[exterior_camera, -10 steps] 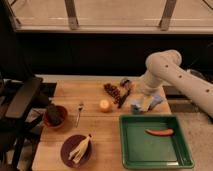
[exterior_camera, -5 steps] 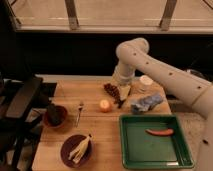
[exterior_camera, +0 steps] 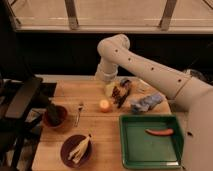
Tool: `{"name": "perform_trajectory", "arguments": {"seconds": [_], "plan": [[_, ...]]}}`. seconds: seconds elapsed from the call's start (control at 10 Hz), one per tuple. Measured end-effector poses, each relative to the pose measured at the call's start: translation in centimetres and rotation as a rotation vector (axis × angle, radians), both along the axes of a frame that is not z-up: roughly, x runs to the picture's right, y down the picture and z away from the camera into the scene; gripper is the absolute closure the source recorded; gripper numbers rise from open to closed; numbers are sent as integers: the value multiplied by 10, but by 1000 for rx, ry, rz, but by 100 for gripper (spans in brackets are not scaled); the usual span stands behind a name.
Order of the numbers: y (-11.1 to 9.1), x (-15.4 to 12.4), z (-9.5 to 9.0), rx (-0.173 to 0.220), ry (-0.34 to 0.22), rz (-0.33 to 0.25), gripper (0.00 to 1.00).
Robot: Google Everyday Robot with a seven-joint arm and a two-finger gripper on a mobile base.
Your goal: Place eraser in tray
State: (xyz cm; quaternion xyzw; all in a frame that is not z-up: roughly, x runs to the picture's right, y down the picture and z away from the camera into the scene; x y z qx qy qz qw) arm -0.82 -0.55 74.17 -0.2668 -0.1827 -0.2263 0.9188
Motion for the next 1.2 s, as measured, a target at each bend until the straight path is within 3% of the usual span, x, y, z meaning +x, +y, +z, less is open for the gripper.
{"name": "perform_trajectory", "arguments": {"seconds": [0.3, 0.5, 0.9, 1.2], "plan": [[0, -2, -2, 10, -11, -19, 30], [0, -20, -3, 42, -76, -109, 30], [0, -102, 5, 95, -236, -313, 30], [4, -168, 24, 92, -349, -405, 30]]}}
